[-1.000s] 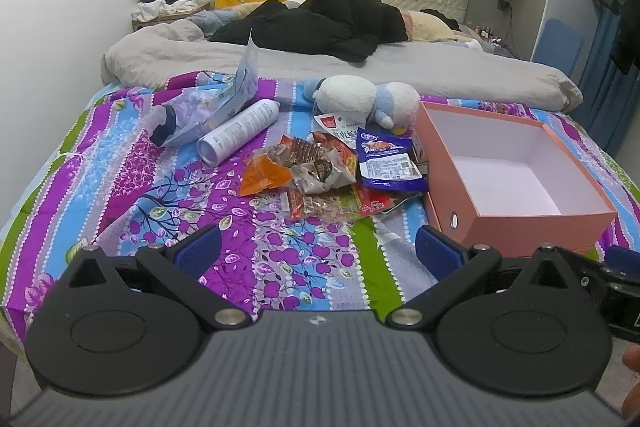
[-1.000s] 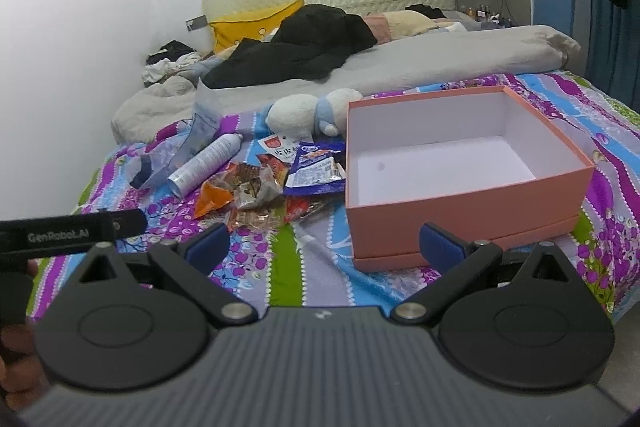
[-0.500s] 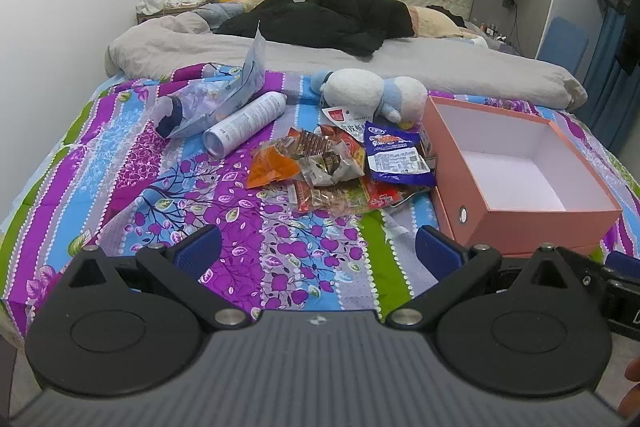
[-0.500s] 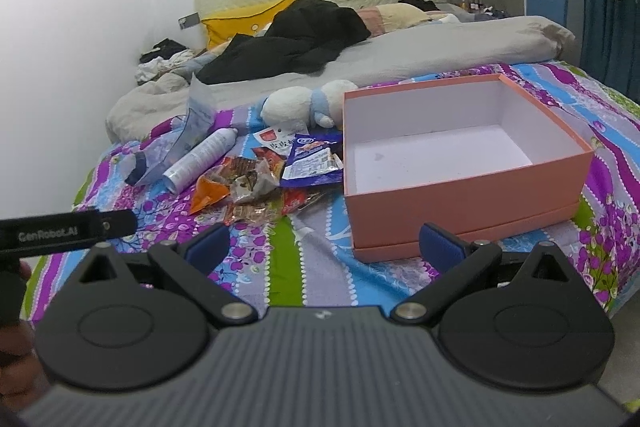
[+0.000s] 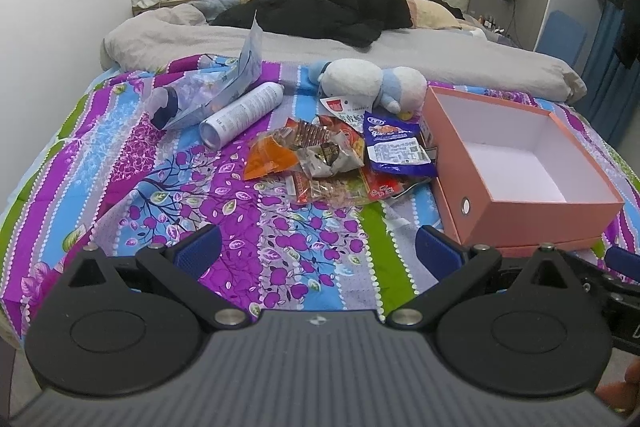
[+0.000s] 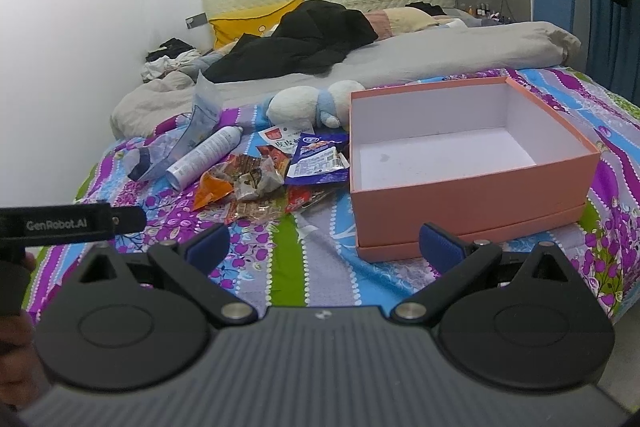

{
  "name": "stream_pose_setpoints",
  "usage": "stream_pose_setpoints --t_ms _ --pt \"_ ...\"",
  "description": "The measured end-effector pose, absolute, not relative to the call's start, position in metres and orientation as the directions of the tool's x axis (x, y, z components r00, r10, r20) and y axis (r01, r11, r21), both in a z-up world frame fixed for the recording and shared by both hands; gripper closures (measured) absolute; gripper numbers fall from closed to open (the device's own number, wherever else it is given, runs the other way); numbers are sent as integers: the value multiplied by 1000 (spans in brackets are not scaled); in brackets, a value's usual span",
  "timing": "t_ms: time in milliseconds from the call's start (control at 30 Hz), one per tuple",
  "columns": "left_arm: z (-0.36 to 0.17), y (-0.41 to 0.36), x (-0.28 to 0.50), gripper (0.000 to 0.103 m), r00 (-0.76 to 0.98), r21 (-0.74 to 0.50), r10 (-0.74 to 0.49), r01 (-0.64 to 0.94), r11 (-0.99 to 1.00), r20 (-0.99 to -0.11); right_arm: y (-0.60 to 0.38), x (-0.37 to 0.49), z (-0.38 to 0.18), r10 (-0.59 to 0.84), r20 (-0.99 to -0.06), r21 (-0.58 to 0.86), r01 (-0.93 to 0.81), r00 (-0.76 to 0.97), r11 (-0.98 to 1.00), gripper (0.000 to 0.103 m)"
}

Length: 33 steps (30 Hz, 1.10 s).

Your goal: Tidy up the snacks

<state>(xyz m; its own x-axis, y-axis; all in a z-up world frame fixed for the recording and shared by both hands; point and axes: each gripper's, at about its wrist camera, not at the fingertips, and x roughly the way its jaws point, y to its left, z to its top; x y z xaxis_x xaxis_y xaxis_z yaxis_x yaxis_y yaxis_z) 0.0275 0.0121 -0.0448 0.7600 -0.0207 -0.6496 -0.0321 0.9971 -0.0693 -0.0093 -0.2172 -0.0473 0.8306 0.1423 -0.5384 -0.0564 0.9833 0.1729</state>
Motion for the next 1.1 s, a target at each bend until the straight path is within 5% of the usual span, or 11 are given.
stream_pose_setpoints --t_ms 1100 --pt "-127 91 144 0 722 -63 -10 -47 997 -691 -142 67 -105 313 -543 208 -236 780 949 3"
